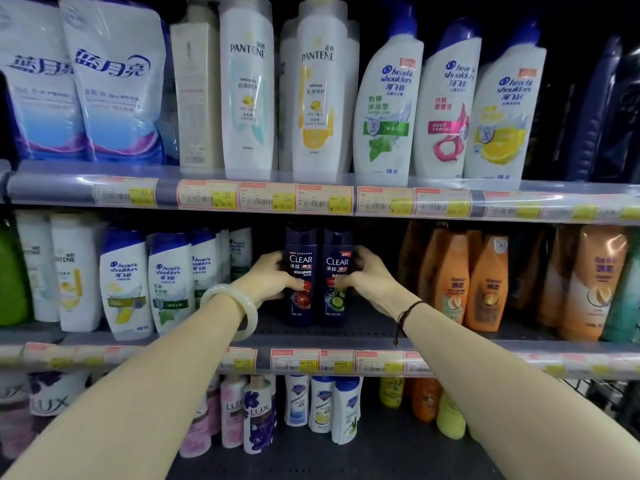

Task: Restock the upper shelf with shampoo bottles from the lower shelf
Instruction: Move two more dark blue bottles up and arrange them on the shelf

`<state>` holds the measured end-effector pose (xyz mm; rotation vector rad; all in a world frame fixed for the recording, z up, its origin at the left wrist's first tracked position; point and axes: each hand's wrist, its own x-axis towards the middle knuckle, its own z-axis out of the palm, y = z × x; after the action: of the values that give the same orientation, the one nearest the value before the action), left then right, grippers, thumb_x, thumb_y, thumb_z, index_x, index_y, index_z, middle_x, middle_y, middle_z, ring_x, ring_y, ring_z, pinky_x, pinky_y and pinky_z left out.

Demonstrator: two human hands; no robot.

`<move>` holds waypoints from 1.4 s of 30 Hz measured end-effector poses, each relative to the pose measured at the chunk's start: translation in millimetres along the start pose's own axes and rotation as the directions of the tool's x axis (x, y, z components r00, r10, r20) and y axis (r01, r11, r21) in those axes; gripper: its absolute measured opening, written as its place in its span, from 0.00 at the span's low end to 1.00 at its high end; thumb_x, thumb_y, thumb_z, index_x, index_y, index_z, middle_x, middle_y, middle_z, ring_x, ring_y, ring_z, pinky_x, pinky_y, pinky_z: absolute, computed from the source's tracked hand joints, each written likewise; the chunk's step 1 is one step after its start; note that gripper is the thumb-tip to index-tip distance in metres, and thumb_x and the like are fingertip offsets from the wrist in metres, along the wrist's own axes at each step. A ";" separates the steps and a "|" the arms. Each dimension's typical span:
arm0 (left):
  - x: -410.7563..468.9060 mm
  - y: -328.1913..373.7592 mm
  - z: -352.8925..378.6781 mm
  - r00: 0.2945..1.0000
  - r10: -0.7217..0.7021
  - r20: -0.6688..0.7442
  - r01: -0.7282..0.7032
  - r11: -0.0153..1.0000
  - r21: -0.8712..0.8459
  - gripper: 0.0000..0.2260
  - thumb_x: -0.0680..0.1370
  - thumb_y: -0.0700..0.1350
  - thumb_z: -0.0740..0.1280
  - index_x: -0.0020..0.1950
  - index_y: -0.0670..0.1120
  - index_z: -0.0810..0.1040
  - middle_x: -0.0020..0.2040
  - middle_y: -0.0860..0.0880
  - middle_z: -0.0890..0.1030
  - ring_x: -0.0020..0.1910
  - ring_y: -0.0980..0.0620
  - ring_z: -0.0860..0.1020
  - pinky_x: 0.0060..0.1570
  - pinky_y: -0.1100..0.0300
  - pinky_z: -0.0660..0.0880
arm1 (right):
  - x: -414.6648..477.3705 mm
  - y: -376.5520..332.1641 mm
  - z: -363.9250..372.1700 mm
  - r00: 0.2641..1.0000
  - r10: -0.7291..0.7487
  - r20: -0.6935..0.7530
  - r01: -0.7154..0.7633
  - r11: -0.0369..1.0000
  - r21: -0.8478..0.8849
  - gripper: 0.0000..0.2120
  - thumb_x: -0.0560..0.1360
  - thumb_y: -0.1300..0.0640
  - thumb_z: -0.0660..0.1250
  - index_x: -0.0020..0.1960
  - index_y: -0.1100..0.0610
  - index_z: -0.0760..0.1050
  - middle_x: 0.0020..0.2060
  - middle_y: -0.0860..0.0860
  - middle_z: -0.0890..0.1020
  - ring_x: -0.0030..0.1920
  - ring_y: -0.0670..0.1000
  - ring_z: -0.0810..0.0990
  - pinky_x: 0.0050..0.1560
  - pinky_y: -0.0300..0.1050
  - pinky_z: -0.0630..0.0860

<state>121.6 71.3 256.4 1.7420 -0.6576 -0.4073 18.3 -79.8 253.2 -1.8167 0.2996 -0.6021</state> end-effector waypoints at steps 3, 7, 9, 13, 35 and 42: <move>0.7 -1.9 0.5 1.000 -0.005 -0.002 0.005 1.000 -0.013 0.24 0.71 0.31 0.71 0.63 0.46 0.72 0.56 0.47 0.78 0.61 0.46 0.75 0.65 0.45 0.71 | 2.3 3.0 -0.2 1.000 0.018 0.009 -0.018 1.000 0.011 0.32 0.67 0.73 0.71 0.67 0.59 0.67 0.62 0.58 0.77 0.61 0.56 0.76 0.62 0.51 0.74; 1.9 -1.8 0.7 1.000 -0.024 -0.009 0.023 0.999 -0.023 0.24 0.70 0.32 0.71 0.63 0.45 0.72 0.59 0.46 0.79 0.62 0.46 0.76 0.65 0.45 0.71 | 0.7 2.1 -0.3 0.999 0.034 0.040 -0.034 0.999 0.000 0.32 0.68 0.71 0.71 0.69 0.58 0.66 0.61 0.56 0.77 0.57 0.53 0.76 0.54 0.46 0.73; 1.6 -0.4 1.7 1.000 -0.023 -0.017 0.023 1.000 -0.015 0.23 0.70 0.32 0.72 0.61 0.46 0.72 0.60 0.45 0.79 0.62 0.46 0.76 0.65 0.44 0.71 | 0.8 1.8 -0.6 0.999 0.031 0.037 -0.030 0.999 -0.018 0.33 0.68 0.71 0.71 0.70 0.59 0.65 0.62 0.56 0.77 0.59 0.53 0.76 0.57 0.46 0.73; -0.8 0.3 2.5 0.999 -0.005 -0.041 0.006 1.000 0.021 0.25 0.70 0.33 0.72 0.65 0.44 0.70 0.59 0.45 0.78 0.60 0.46 0.76 0.63 0.46 0.72 | 1.1 1.9 -2.4 0.999 0.014 0.029 -0.012 0.998 -0.056 0.32 0.68 0.69 0.72 0.69 0.59 0.66 0.62 0.57 0.78 0.59 0.53 0.76 0.61 0.46 0.73; -19.4 5.2 18.8 0.960 0.136 -0.245 -0.030 0.918 0.394 0.28 0.69 0.40 0.74 0.64 0.37 0.65 0.56 0.42 0.75 0.55 0.45 0.75 0.48 0.58 0.71 | -11.5 8.7 -14.9 1.000 0.007 -0.002 -0.007 0.903 -0.429 0.24 0.70 0.57 0.73 0.62 0.64 0.71 0.53 0.58 0.78 0.52 0.54 0.76 0.49 0.42 0.71; -45.4 10.5 31.2 0.993 0.103 -0.062 -0.045 0.797 0.602 0.08 0.70 0.40 0.73 0.44 0.43 0.75 0.43 0.46 0.76 0.42 0.49 0.74 0.34 0.61 0.69 | -46.9 9.0 -44.5 0.998 0.014 0.067 0.029 0.802 -0.596 0.21 0.69 0.56 0.73 0.59 0.62 0.72 0.45 0.55 0.77 0.45 0.53 0.76 0.44 0.44 0.71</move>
<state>65.6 73.8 255.2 2.3128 -0.8461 -0.0499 -44.1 -96.0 243.0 -2.4459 0.4761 -0.4746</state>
